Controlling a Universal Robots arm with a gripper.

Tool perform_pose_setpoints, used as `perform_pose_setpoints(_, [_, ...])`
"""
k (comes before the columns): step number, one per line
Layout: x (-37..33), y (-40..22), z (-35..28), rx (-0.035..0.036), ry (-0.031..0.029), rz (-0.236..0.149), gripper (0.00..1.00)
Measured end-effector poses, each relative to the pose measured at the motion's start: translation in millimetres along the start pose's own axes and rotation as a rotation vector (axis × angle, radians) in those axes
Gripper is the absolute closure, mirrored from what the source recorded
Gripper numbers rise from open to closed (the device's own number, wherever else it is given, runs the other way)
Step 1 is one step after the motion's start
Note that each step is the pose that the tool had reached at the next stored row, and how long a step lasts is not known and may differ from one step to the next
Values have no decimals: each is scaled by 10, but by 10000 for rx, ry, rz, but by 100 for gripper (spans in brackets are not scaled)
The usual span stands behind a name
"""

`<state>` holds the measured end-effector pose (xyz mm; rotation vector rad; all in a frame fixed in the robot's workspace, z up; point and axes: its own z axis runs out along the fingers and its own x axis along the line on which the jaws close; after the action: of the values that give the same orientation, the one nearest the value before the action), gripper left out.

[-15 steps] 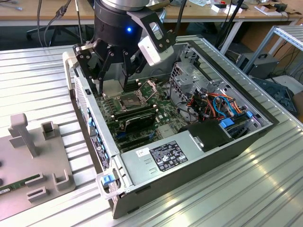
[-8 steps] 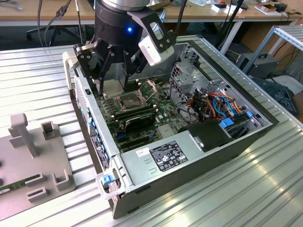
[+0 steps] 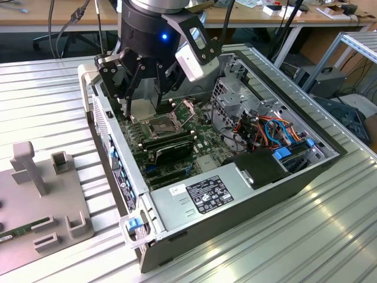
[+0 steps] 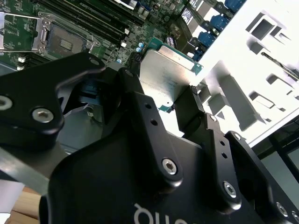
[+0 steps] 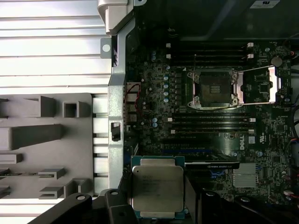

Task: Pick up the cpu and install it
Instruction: 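Pick up the cpu and move it towards the insertion slot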

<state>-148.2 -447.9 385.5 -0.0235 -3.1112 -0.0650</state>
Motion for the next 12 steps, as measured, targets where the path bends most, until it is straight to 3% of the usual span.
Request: perform_pose_setpoints(12, [-32, 0, -1, 0, -1, 0, 46])
